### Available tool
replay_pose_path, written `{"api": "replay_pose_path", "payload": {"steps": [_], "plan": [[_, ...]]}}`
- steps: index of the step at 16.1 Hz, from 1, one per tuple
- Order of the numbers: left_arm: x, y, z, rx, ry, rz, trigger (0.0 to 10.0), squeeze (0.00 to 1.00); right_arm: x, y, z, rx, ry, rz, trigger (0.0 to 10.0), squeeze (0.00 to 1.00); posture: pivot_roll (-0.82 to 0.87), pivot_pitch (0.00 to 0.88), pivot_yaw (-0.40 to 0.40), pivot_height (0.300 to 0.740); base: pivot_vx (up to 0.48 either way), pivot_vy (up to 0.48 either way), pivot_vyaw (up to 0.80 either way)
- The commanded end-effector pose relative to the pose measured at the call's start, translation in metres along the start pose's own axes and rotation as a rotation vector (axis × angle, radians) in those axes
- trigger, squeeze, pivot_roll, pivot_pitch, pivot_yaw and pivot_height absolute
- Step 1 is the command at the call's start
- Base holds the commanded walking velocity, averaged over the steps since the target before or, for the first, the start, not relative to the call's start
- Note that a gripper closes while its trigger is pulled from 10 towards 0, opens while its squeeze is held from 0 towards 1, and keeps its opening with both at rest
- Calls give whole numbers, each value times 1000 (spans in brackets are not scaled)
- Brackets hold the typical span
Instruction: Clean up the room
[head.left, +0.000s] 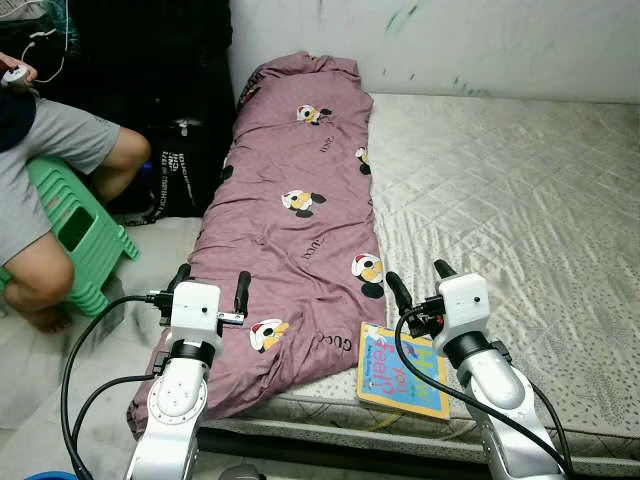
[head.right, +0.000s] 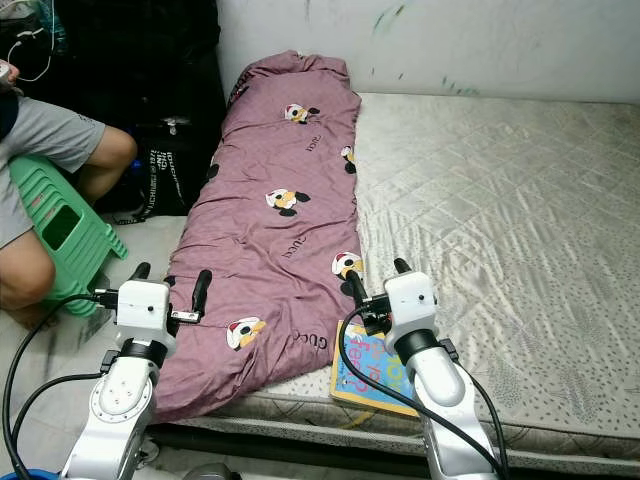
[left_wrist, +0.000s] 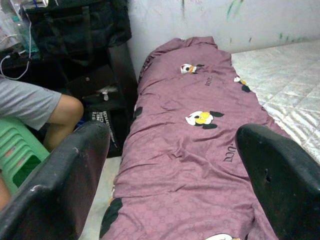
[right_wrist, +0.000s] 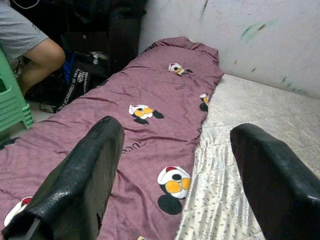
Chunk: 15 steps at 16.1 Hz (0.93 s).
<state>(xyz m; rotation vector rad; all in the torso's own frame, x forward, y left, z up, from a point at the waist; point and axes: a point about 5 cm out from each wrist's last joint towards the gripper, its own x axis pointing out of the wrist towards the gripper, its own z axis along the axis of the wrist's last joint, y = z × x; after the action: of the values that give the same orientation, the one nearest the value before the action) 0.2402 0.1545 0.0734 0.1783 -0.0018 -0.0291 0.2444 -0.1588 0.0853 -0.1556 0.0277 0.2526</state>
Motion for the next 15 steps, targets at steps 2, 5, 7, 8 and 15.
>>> {"api": "replay_pose_path", "payload": {"steps": [2, 5, 7, 8, 15], "plan": [[12, 6, 11, 4, -8, -53, 10000, 0, 3, -30, 5, 132, -21, -236, 10000, 0, -19, 81, -14, 740, 0, 0, 0], [13, 4, 10, -1, -7, -53, 10000, 0, 3, -32, 5, 121, -20, -238, 10000, 0, -19, 82, -17, 740, 0, 0, 0], [14, 4, 10, -3, -2, -56, 10000, 0, 3, -32, 5, 123, -18, -244, 10000, 0, -21, 84, -19, 740, 0, 0, 0], [14, 4, 9, -5, 1, -57, 10000, 0, 3, -33, 5, 122, -17, -253, 10000, 0, -22, 84, -20, 740, 0, 0, 0], [14, 1, 9, -10, 6, -72, 10000, 0, -1, -40, 3, 125, 3, -296, 10000, 0, -30, 89, -23, 740, 0, 0, 0]]}}
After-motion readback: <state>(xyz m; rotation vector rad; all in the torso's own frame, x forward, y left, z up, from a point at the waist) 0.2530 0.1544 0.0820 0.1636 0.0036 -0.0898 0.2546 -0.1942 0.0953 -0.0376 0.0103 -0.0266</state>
